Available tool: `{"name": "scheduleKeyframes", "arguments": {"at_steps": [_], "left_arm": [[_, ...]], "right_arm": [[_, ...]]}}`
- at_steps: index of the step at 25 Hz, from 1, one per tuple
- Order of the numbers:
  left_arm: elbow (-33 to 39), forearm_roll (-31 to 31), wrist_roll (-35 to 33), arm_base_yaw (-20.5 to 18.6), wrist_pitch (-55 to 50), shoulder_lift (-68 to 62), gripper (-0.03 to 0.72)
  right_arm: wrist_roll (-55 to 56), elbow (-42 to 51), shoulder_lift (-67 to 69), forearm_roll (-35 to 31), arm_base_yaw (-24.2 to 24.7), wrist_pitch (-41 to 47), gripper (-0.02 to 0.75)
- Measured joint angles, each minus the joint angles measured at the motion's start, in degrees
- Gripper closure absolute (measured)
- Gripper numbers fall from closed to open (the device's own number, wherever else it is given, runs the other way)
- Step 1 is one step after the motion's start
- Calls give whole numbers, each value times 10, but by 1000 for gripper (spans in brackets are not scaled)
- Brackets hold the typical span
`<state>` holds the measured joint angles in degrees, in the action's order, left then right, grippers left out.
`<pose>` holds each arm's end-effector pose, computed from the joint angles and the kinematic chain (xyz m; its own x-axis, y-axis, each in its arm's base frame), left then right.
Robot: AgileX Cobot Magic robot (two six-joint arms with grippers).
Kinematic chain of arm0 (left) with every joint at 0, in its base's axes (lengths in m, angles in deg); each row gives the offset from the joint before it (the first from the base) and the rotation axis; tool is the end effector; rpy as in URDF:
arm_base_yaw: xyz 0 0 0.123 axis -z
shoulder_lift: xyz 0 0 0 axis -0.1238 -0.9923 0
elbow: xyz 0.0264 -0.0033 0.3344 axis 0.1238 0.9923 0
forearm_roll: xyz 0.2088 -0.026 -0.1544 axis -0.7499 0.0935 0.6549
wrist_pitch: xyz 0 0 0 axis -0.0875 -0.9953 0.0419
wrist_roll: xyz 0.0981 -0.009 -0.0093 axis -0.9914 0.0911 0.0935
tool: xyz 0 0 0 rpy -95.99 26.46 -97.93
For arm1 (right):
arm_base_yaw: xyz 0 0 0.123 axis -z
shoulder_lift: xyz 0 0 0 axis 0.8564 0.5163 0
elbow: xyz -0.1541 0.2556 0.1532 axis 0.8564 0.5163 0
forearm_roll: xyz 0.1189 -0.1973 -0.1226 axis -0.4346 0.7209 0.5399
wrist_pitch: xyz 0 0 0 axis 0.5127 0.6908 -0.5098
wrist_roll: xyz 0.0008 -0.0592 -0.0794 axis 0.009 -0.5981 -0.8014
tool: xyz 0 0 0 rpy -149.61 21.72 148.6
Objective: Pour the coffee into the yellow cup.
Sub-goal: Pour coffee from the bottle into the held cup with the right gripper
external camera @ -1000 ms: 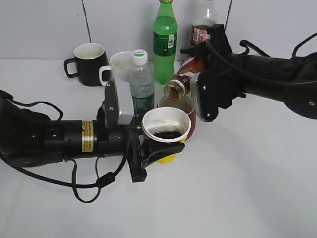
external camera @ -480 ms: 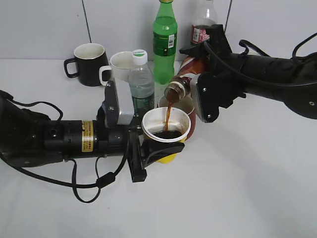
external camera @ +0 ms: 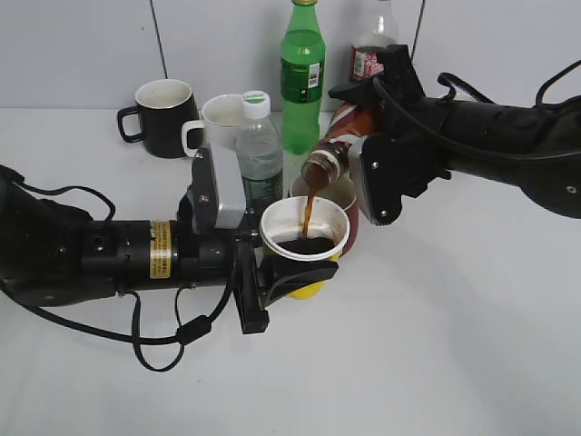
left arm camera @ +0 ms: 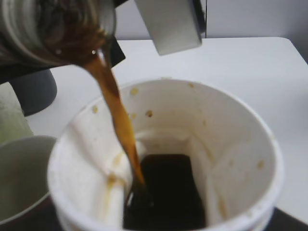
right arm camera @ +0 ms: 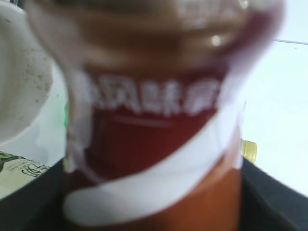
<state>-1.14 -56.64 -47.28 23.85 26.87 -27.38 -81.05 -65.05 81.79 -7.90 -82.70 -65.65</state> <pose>0.2757 -0.2475 0.1543 0.0379 0.2335 -0.9716 0.9781 0.1904 0.0839 0.3408 0.1812 0.2283 0.6715 -0.7383 0.0636 -0.1692 -0.2363 -0.9568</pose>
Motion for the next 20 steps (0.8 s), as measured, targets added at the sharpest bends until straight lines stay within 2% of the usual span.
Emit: {"name": "scheduleKeyframes", "arguments": {"at_steps": [20], "left_arm": [[0,0,0,0,0,0,299]], "right_arm": [[-12,0,0,0,0,0,236]]}}
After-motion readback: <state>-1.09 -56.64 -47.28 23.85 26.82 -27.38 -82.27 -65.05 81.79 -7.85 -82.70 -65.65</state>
